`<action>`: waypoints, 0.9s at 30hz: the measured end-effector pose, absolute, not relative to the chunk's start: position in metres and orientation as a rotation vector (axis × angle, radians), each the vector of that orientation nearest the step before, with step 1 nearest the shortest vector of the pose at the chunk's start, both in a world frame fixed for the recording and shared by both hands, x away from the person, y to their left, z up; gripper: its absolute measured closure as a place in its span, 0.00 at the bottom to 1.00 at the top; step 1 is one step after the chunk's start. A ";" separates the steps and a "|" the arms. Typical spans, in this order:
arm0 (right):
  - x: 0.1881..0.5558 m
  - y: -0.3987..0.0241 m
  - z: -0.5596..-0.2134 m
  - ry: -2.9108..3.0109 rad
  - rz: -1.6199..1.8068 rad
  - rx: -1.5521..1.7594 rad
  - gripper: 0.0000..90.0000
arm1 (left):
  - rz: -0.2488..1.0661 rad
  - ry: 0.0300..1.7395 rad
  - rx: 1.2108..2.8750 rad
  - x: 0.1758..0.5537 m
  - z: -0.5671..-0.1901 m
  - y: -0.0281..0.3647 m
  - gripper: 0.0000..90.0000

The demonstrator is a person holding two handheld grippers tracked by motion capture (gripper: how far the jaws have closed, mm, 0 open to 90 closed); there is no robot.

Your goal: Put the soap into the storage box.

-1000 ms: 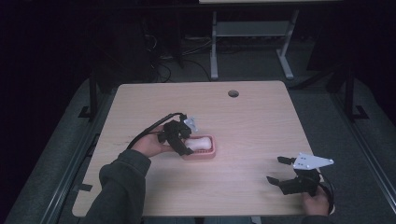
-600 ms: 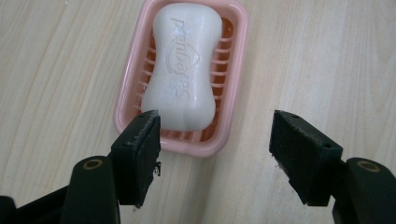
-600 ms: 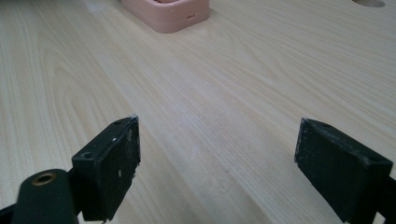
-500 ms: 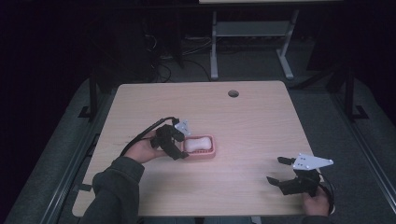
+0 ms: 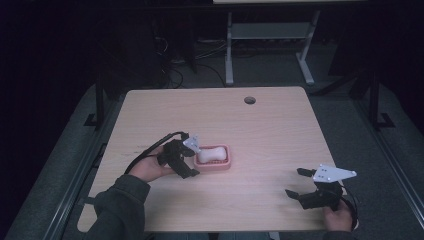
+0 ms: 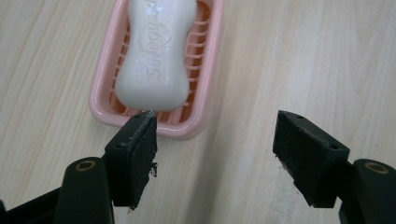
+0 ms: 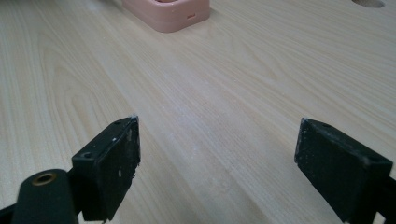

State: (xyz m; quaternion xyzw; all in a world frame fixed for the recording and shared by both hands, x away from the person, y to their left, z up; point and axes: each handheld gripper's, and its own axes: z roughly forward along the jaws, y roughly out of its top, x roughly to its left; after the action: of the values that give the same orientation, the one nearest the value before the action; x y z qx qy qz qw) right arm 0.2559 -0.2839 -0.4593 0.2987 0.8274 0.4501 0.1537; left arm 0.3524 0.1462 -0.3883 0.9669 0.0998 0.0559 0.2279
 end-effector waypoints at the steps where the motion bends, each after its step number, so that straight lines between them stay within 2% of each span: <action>1: 0.256 -0.284 -0.459 2.372 1.291 0.858 0.15 | 0.157 0.269 2.666 0.352 -0.388 0.147 0.33; 27: 0.255 -0.286 -0.460 2.363 1.276 0.878 0.15 | 0.160 0.328 2.637 0.330 -0.399 0.179 0.29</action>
State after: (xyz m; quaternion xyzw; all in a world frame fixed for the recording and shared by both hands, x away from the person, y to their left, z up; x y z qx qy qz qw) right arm 0.2546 -0.2862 -0.4602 0.3067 0.8259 0.4460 0.1576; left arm 0.3298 0.1794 -0.3994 0.9623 0.1196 0.0584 0.2373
